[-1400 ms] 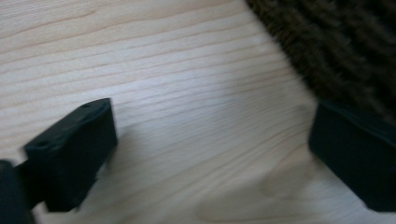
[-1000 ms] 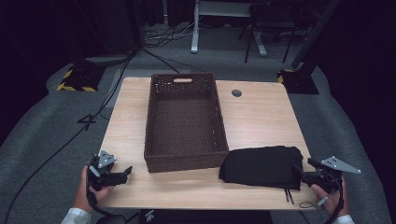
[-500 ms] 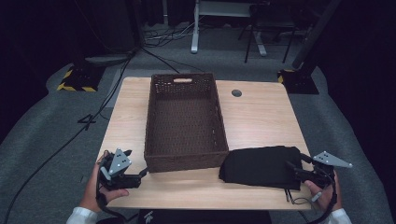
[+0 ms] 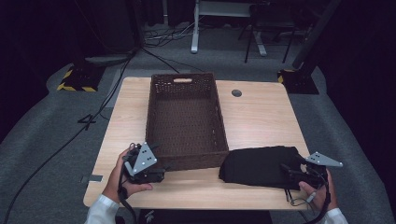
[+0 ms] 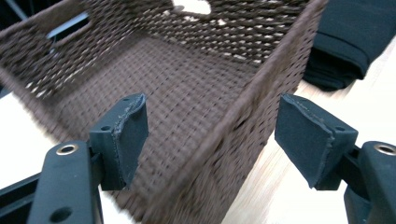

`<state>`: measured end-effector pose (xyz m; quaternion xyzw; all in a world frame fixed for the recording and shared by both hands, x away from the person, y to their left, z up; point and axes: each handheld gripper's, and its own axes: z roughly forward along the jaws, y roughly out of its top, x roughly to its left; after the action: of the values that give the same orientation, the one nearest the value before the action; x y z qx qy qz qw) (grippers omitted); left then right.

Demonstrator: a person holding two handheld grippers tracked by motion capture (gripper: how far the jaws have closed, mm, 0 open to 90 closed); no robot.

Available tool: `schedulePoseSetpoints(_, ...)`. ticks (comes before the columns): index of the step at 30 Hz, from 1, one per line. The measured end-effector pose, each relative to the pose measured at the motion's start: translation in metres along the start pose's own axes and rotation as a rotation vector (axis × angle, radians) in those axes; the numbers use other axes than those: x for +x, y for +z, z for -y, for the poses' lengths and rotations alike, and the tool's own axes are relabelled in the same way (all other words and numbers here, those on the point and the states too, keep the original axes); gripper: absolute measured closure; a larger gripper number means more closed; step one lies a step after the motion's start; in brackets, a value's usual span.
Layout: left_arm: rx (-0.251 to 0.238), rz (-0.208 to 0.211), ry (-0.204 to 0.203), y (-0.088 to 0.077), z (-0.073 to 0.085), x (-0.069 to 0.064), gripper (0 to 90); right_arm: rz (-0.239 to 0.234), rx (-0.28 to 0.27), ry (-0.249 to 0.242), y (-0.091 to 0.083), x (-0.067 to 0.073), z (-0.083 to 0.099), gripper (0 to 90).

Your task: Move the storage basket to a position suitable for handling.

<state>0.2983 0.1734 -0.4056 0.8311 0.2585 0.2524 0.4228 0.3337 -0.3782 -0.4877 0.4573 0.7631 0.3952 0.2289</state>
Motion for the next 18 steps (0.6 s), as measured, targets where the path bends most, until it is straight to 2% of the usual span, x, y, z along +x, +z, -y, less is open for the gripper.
schedulePoseSetpoints(1, 0.013, 0.021, 0.006, 0.008, -0.003, -0.002, 28.3, -0.001, 0.002, 0.0, 0.0, 0.001, 0.0, 23.3)
schedulePoseSetpoints(2, 0.013, 0.021, 0.006, 0.008, -0.003, -0.002, 29.5, 0.002, 0.003, -0.002, 0.0, 0.001, 0.0, 23.1)
schedulePoseSetpoints(3, 0.027, 0.042, 0.011, 0.02, -0.005, -0.006, 31.8, 0.006, 0.003, -0.004, 0.001, 0.002, 0.0, 22.8)
schedulePoseSetpoints(4, 0.027, 0.042, 0.011, 0.02, -0.005, -0.006, 33.4, 0.006, 0.003, -0.004, 0.001, 0.002, 0.0, 22.8)
schedulePoseSetpoints(6, 0.057, 0.045, 0.036, 0.032, -0.009, -0.012, 34.8, 0.008, 0.007, -0.008, 0.001, 0.003, 0.0, 22.5)
schedulePoseSetpoints(8, 0.081, 0.043, 0.058, 0.044, -0.011, -0.015, 46.6, 0.009, 0.006, -0.005, 0.001, 0.004, 0.001, 22.4)
schedulePoseSetpoints(9, 0.081, 0.043, 0.058, 0.044, -0.011, -0.015, 50.9, 0.007, 0.005, -0.005, 0.001, 0.004, 0.001, 22.3)
schedulePoseSetpoints(10, 0.086, 0.07, 0.057, 0.05, -0.01, -0.013, 53.7, 0.007, 0.003, -0.004, 0.002, 0.004, 0.001, 22.2)
schedulePoseSetpoints(11, 0.086, 0.07, 0.057, 0.05, -0.01, -0.013, 56.5, 0.007, 0.003, -0.004, 0.002, 0.004, 0.001, 22.2)
schedulePoseSetpoints(15, 0.072, 0.096, 0.075, 0.049, -0.007, -0.006, 58.6, 0.01, 0.007, -0.004, 0.002, 0.004, 0.001, 22.0)
schedulePoseSetpoints(17, 0.074, 0.107, 0.05, 0.046, -0.003, 0.002, 56.8, 0.008, 0.008, -0.008, 0.003, 0.005, 0.001, 22.0)
schedulePoseSetpoints(18, 0.074, 0.107, 0.05, 0.046, -0.003, 0.002, 55.2, 0.008, 0.008, -0.008, 0.003, 0.005, 0.001, 22.0)
